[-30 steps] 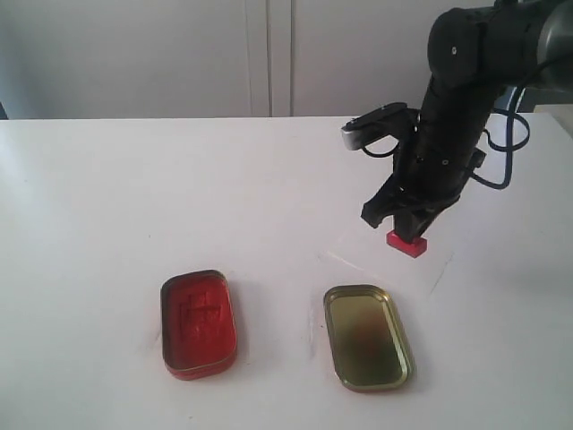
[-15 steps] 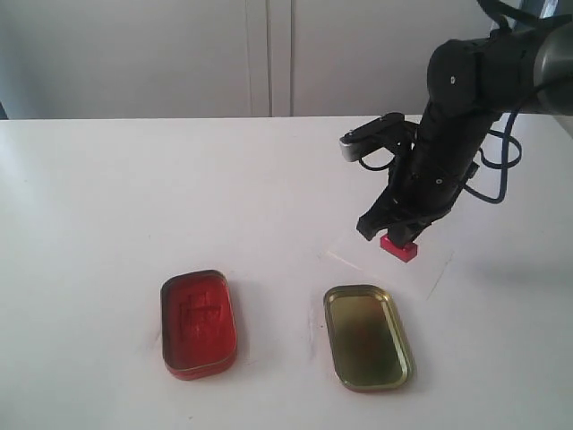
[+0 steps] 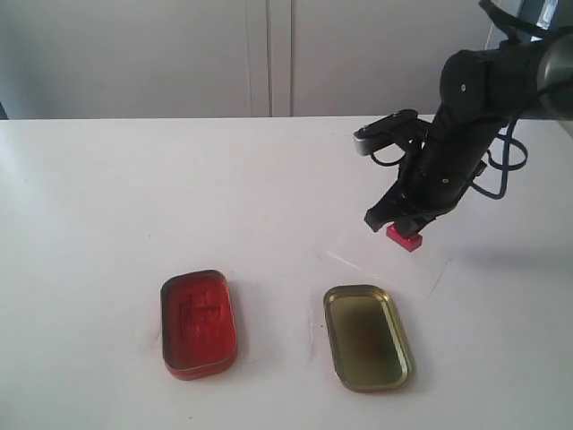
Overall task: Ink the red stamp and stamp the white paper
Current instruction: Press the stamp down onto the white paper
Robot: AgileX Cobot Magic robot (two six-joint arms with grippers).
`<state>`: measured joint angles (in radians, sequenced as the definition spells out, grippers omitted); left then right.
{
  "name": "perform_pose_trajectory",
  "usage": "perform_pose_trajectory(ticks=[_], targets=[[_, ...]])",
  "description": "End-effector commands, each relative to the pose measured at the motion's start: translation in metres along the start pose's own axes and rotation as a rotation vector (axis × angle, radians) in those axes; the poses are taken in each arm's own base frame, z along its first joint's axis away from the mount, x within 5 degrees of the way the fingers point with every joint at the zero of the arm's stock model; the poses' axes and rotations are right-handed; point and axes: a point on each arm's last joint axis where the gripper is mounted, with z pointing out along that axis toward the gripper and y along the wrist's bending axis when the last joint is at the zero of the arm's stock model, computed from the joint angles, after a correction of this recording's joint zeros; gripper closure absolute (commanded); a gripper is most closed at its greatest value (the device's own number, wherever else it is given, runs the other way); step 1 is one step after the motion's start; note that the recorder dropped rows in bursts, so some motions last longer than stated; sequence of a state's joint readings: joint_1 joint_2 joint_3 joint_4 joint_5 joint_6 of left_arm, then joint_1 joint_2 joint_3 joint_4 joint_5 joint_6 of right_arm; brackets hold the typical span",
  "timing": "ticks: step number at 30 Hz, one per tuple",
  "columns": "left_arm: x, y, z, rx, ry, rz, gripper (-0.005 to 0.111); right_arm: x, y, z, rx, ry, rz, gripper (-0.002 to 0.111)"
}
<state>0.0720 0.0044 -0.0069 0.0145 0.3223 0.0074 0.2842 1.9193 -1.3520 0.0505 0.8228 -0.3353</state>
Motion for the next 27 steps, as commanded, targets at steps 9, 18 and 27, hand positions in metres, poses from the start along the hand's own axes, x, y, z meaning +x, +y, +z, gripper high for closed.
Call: perform_pose_trajectory(ticks=[9, 18, 27], targets=[[0.003, -0.001, 0.001, 0.009, 0.011, 0.002, 0.107, 0.000, -0.001, 0.032, -0.032, 0.008, 0.033, 0.108], [0.003, -0.001, 0.001, 0.009, 0.011, 0.002, 0.107, -0.004, -0.002, 0.035, -0.017, -0.031, 0.034, 0.108], [0.003, -0.001, 0.001, 0.009, 0.011, 0.002, 0.107, -0.005, -0.003, 0.036, -0.015, -0.037, 0.035, 0.108]])
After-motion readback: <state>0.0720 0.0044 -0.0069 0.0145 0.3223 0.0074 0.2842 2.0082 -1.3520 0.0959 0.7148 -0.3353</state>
